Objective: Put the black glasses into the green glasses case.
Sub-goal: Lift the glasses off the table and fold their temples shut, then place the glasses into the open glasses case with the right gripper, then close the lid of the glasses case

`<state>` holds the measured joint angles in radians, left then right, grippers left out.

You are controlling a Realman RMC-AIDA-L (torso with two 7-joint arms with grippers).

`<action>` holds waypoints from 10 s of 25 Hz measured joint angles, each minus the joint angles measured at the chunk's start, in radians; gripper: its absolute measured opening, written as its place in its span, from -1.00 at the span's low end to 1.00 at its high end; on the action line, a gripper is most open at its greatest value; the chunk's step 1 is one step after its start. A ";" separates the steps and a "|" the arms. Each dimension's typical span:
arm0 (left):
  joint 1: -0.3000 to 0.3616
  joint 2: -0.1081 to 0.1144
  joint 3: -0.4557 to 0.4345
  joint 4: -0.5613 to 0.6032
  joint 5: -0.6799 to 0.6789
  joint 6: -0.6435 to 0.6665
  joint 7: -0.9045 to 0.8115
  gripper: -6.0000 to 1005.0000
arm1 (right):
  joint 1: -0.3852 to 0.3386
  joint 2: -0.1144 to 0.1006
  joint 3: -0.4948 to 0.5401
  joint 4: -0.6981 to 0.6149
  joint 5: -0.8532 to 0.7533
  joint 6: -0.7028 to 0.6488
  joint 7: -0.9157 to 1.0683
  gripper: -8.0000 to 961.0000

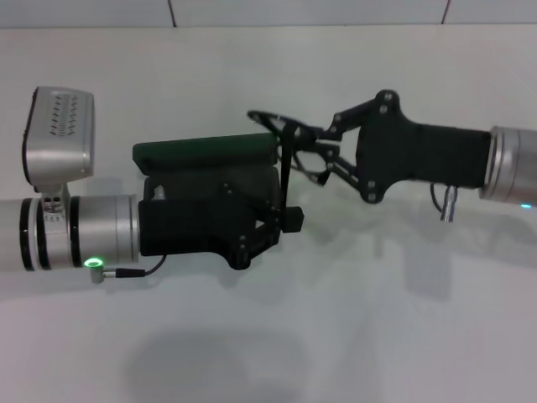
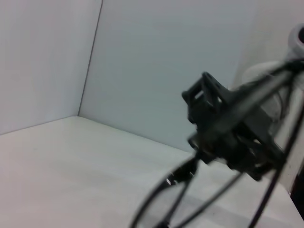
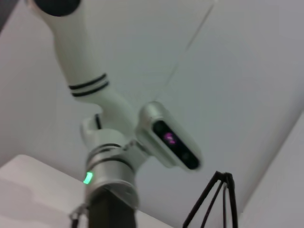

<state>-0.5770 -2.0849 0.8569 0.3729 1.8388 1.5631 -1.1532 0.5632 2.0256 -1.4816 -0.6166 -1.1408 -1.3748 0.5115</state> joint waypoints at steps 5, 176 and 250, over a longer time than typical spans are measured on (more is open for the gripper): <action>0.025 0.007 -0.001 0.001 0.000 0.000 0.005 -0.97 | 0.006 0.003 0.022 0.015 0.005 0.044 -0.002 -0.90; 0.207 0.044 -0.121 0.141 -0.028 -0.202 0.000 -0.95 | -0.154 -0.036 -0.044 0.222 0.215 0.087 0.175 0.02; 0.045 -0.009 0.307 0.473 -0.039 -0.722 -0.867 -0.94 | -0.151 -0.016 0.001 0.239 0.115 0.045 0.137 0.49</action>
<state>-0.5315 -2.0941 1.1636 0.8454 1.7995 0.8412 -2.0202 0.4120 2.0100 -1.4806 -0.3772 -1.0256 -1.3299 0.6484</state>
